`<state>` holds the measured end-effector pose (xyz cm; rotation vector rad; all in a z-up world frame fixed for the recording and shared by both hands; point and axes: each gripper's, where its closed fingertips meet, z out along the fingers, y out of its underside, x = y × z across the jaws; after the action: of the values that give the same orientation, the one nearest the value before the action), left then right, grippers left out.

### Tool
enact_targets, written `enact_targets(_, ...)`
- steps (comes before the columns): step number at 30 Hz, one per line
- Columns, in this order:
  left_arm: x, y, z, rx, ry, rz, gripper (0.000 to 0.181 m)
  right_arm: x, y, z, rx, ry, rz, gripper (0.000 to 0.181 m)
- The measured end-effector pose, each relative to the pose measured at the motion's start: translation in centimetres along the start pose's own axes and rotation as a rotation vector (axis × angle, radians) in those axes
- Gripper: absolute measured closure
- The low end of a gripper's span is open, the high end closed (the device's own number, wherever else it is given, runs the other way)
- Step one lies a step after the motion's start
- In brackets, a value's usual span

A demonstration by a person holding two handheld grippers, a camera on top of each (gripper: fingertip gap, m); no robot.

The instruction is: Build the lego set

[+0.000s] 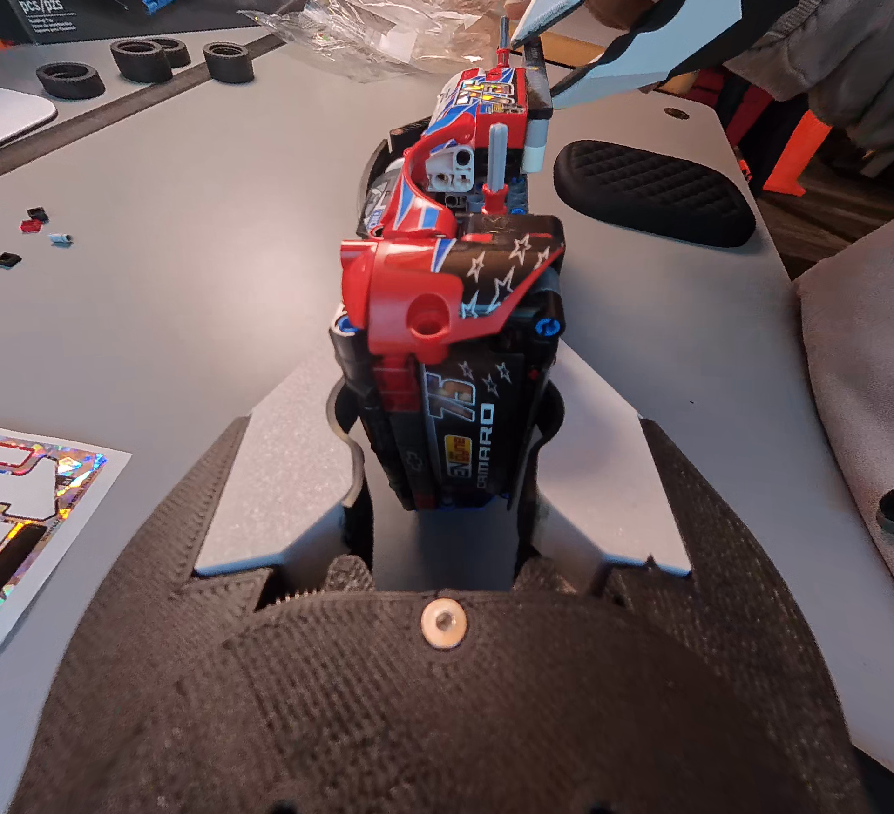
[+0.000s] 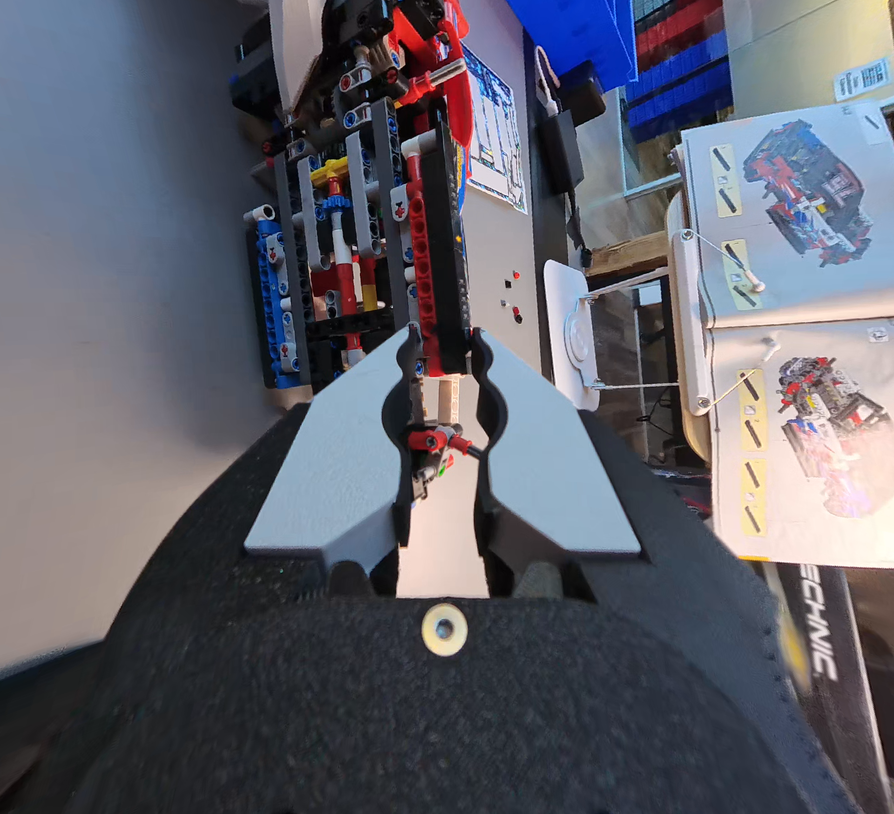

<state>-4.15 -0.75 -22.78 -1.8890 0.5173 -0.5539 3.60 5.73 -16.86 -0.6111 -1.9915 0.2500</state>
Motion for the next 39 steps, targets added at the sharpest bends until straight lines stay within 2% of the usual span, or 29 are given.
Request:
enact_targets(6,-0.2,-0.1,0.1,0.010,0.020,-0.039,0.109,0.2,0.2,0.3,0.056,-0.008,0.163,0.162)
enact_targets(12,-0.1,-0.1,0.0,0.015,0.022,-0.020,0.109,0.1,-0.1,0.1,0.101,-0.005,0.229,0.164)
enact_targets(14,0.2,-0.2,0.0,0.017,0.011,0.035,0.109,0.6,-0.8,-1.1,0.155,0.044,0.242,0.167)
enact_targets(17,0.8,-0.3,-0.3,0.027,-0.020,0.152,0.109,1.9,-2.5,-5.0,0.327,0.131,0.324,0.155)
enact_targets(18,1.0,-0.3,-0.4,0.028,-0.034,0.204,0.109,1.8,-2.1,-6.1,0.345,0.128,0.376,0.146)
enact_targets(20,1.5,-0.3,-0.4,0.023,-0.070,0.330,0.109,0.1,0.8,-6.8,0.296,0.068,0.473,0.132)
enact_targets(22,2.2,-0.5,-0.4,0.017,-0.109,0.458,0.109,-2.8,4.8,-6.1,0.201,-0.008,0.571,0.118)
enact_targets(24,2.7,-0.9,-0.3,0.004,-0.165,0.609,0.108,-5.5,7.3,-4.9,0.118,-0.072,0.604,0.113)
enact_targets(28,2.7,-1.0,0.5,-0.071,-0.327,0.958,0.108,-6.1,8.0,-3.1,0.098,-0.069,0.486,0.130)
enact_targets(31,0.9,-0.9,1.2,-0.137,-0.426,1.085,0.108,-5.9,9.0,-1.7,0.082,-0.085,0.402,0.133)
enact_targets(36,-3.8,0.1,1.7,-0.307,-0.549,1.154,0.107,-3.9,10.4,0.2,0.097,0.031,0.331,0.135)
enact_targets(39,-5.6,0.9,1.7,-0.377,-0.576,1.102,0.106,-3.2,11.1,0.9,0.057,0.122,0.296,0.137)
